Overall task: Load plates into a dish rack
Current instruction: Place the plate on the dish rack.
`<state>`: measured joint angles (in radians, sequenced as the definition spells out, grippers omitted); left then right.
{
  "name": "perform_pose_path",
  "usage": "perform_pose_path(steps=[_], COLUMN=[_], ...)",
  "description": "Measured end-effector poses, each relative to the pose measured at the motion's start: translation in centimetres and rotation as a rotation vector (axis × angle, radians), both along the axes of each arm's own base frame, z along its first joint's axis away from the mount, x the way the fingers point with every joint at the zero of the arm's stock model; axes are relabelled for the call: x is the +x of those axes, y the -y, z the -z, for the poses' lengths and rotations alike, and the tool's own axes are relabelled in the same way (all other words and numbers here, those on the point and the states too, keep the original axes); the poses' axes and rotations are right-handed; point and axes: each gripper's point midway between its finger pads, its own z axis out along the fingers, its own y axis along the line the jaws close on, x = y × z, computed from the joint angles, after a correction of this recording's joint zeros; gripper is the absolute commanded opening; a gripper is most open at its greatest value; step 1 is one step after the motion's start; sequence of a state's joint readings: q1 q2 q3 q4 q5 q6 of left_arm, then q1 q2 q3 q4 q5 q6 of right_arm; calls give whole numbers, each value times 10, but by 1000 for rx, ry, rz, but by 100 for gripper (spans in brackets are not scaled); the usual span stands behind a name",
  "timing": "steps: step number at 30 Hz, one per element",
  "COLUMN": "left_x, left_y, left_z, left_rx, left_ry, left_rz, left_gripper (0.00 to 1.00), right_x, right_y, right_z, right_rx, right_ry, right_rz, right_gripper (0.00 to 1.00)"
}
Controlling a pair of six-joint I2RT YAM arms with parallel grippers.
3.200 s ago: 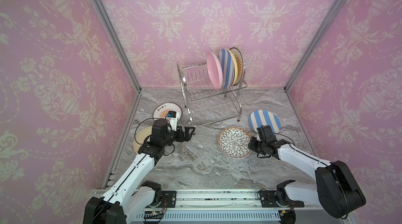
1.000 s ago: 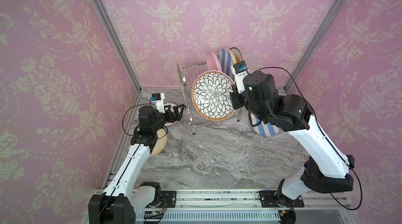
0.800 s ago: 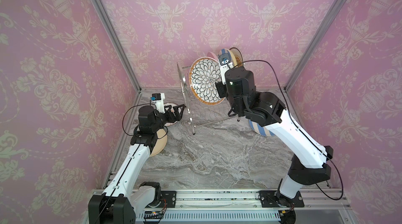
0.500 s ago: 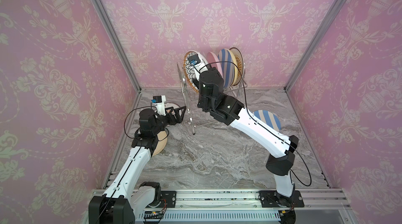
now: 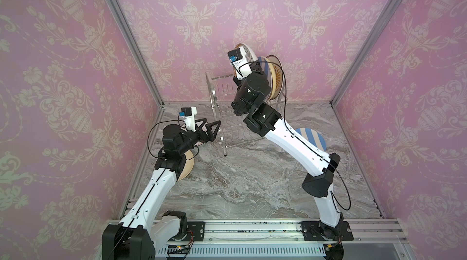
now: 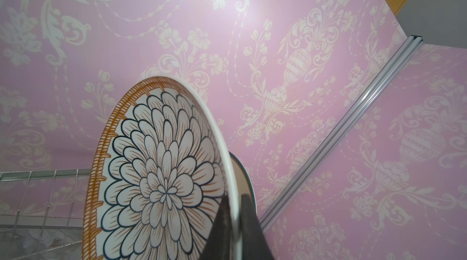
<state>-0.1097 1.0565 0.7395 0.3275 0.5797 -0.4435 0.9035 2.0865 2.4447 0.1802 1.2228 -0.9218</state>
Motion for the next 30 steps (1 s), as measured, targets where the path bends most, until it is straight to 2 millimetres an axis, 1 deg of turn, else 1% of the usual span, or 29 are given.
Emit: perform_pose_path(steps=[2, 4, 8, 11, 15, 18, 21, 30], left_x=[-1, -1, -3, -2, -2, -3, -4, -5], left_y=[2, 4, 9, 9, 9, 11, 12, 13], left_z=[-1, -2, -2, -1, -1, 2, 6, 8], left_rx=[-1, -1, -2, -2, -2, -2, -2, -1], left_ry=[6, 9, 10, 8, 12, 10, 0, -2], left_rz=[7, 14, 35, 37, 38, 43, 48, 53], left_gripper=[99, 99, 99, 99, 99, 99, 99, 99], right_x=[1, 2, 7, 13, 22, 27, 28, 27], right_y=[3, 1, -10, -21, -35, -40, -41, -39], right_z=[-1, 0, 3, 13, 32, 41, 43, 42], right_rx=[-4, -9, -14, -41, -115, -157, -175, -165], right_ry=[0, -1, 5, -8, -47, -66, -72, -68], right_rz=[14, 17, 12, 8, 14, 21, 25, 34], right_gripper=[0, 0, 0, 0, 0, 0, 0, 0])
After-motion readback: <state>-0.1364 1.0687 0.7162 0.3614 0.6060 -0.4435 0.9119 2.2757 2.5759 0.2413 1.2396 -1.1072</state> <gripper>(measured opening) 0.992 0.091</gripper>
